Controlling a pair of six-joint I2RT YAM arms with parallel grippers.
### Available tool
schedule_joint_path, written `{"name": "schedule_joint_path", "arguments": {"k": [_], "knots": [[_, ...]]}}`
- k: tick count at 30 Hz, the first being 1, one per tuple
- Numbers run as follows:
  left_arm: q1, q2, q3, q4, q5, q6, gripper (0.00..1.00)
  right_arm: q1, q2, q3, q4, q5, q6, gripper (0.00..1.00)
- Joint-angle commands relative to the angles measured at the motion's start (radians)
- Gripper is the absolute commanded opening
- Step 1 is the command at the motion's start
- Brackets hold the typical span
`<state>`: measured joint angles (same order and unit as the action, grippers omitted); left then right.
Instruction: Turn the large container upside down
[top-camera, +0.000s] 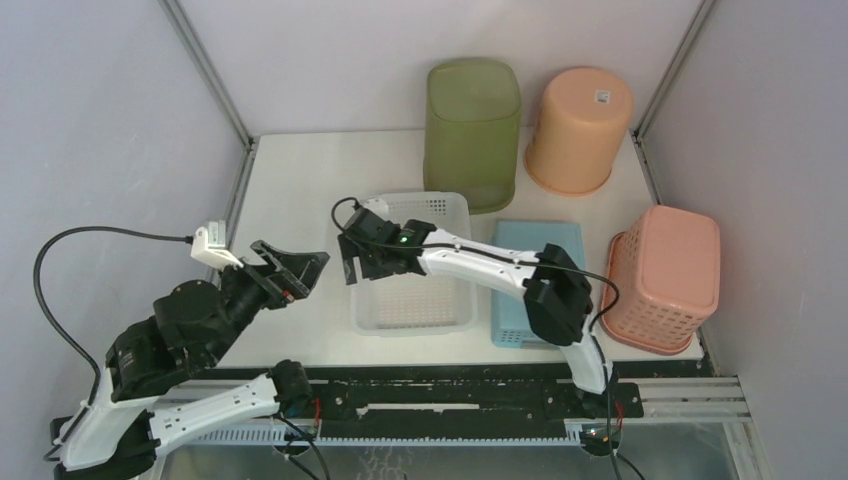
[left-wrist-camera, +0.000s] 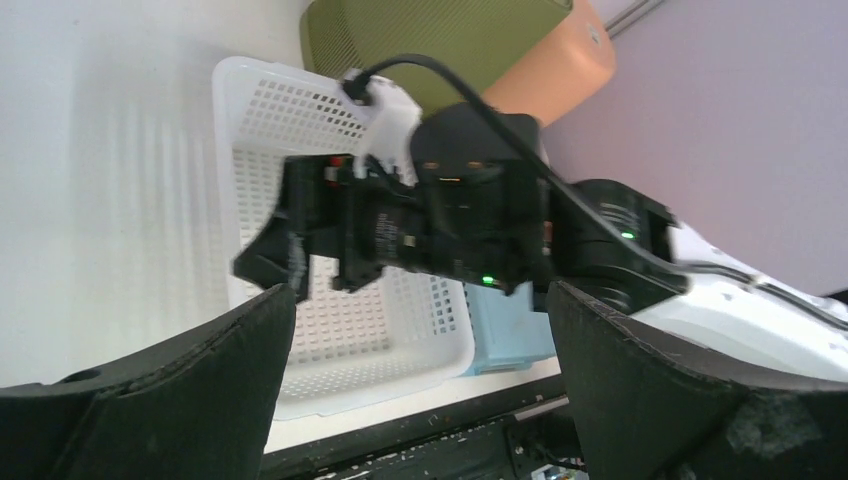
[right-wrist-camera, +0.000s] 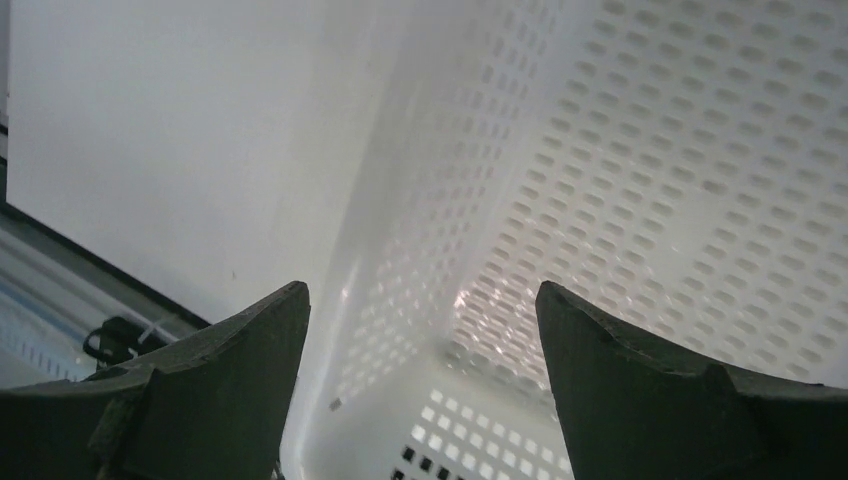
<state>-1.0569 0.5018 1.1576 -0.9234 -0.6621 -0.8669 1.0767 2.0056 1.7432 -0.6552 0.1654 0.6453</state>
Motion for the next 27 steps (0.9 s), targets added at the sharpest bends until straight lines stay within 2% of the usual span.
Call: {"name": "schedule_joint_path", "arguments": {"k": [1, 9, 13, 19, 23, 25, 27], "knots": [[0.005, -0.022, -0.027, 0.021, 0.039, 0.009, 1.00, 0.037, 0.113, 0.186, -0.032, 0.054, 0.052, 0.91], [0.005, -0.065, -0.019, -0.005, 0.050, 0.032, 1.00, 0.061, 0.432, 0.645, -0.373, 0.175, 0.064, 0.91], [0.005, -0.074, -0.015, -0.021, 0.060, 0.039, 1.00, 0.037, 0.457, 0.617, -0.420, 0.213, 0.088, 0.88], [0.005, -0.071, -0.026, -0.017, 0.083, 0.045, 1.00, 0.022, 0.459, 0.575, -0.408, 0.206, 0.109, 0.74], [0.005, -0.074, -0.033, -0.016, 0.084, 0.046, 1.00, 0.015, 0.466, 0.571, -0.403, 0.179, 0.111, 0.59], [0.005, -0.074, -0.036, -0.016, 0.084, 0.044, 1.00, 0.014, 0.461, 0.567, -0.386, 0.158, 0.106, 0.45], [0.005, -0.074, -0.035, -0.018, 0.085, 0.043, 1.00, 0.016, 0.447, 0.566, -0.364, 0.138, 0.095, 0.26]]}}
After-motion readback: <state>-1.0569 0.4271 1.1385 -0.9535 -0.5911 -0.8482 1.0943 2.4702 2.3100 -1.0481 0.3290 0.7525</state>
